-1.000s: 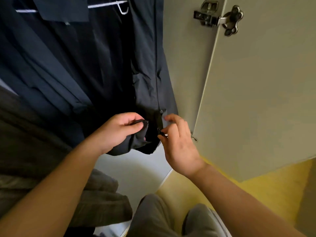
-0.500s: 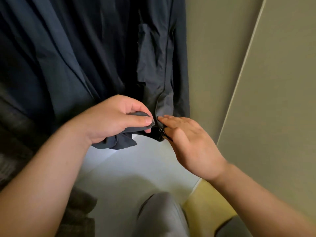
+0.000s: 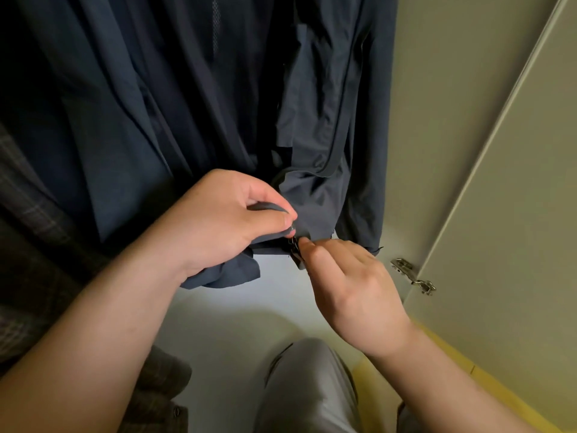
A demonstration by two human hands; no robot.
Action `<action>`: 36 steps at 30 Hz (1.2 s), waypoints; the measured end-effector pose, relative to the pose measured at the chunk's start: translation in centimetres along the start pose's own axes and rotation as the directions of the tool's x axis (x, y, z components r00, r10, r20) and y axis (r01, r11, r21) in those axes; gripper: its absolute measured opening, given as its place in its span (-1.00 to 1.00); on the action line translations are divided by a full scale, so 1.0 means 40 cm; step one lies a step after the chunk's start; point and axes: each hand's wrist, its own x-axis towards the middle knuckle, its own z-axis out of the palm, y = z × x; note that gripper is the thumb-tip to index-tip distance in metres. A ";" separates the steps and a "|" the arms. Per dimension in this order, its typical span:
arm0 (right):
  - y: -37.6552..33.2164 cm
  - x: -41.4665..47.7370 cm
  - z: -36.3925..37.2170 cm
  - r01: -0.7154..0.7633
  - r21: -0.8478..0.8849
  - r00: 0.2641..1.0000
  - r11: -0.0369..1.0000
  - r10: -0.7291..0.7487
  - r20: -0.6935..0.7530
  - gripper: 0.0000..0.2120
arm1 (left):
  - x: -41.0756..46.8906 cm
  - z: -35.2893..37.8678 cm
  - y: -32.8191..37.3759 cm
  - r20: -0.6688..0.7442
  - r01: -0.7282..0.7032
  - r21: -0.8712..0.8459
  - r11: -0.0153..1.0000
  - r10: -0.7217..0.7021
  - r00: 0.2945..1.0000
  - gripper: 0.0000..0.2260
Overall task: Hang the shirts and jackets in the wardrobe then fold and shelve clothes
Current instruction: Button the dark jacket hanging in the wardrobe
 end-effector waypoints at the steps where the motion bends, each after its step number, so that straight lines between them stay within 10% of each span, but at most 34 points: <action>1: -0.005 0.000 0.002 -0.001 -0.004 1.000 1.000 0.001 -0.009 -0.80 | -0.003 -0.001 0.002 -0.013 0.005 -0.001 1.000 -0.005 1.000 -0.87; 36: -0.050 0.030 -0.028 0.054 0.004 0.998 0.999 -0.054 -0.033 -0.81 | -0.070 -0.029 0.014 -0.093 -0.076 0.172 0.982 0.093 0.991 -0.64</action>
